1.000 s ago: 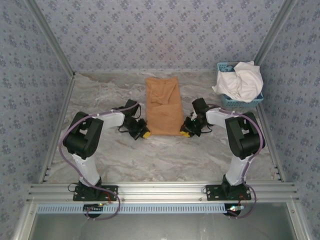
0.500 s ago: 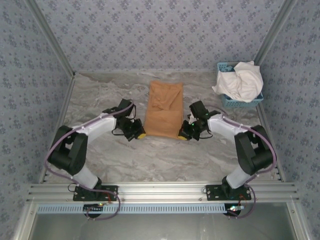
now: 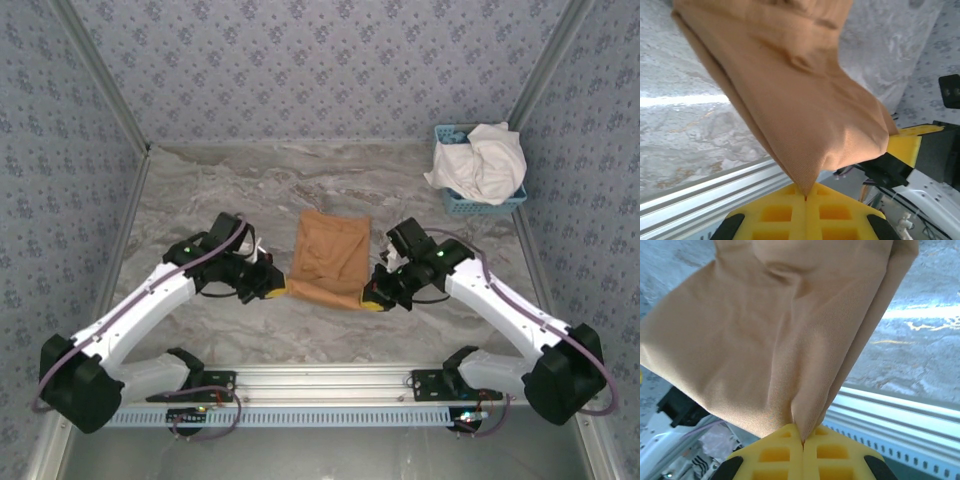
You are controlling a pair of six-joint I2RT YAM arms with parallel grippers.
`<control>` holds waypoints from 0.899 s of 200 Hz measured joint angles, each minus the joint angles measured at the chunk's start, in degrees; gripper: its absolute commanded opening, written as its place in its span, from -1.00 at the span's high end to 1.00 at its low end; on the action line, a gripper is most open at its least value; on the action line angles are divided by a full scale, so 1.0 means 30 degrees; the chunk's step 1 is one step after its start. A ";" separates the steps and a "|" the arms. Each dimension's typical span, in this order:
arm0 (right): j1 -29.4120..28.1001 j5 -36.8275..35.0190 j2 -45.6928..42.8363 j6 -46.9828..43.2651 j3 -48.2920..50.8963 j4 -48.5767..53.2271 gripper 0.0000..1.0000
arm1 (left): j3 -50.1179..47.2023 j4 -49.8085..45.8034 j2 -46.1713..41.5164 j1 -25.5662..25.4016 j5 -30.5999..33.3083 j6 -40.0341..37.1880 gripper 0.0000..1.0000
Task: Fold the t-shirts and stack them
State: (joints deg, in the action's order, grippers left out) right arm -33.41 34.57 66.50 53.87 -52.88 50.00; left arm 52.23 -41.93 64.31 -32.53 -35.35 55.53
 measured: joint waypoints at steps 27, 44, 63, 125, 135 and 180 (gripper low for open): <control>0.0291 0.0153 0.0248 0.0925 -0.1450 0.0656 1.00 | 0.1151 0.0189 0.0729 0.0124 0.0007 0.0816 1.00; 0.1005 0.0248 0.1035 0.1202 -0.2288 0.0736 1.00 | 0.2310 0.0350 0.2076 0.0554 0.0051 0.1020 1.00; 0.2004 0.0357 0.2455 0.1209 -0.3191 0.0736 1.00 | 0.4029 0.0474 0.4153 0.1166 0.0087 0.1027 1.00; 0.6069 0.0765 0.9653 -0.0058 -0.7380 -0.0474 1.00 | 1.2378 0.0350 1.3231 0.2630 0.0146 0.0707 1.00; 0.6681 0.0794 1.1613 -0.0342 -0.8786 -0.0947 1.00 | 1.4039 0.0634 1.5256 0.2841 0.0087 0.0663 1.00; 0.8262 0.0007 1.8221 -0.0750 -1.2524 -0.2754 0.53 | 2.2360 0.0663 2.3693 0.3351 0.0087 0.0066 0.08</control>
State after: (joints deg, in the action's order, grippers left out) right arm -8.62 34.59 121.16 51.62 -90.45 41.74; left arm 119.31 -39.94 135.39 -22.48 -35.09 55.72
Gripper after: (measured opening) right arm 0.070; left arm 0.373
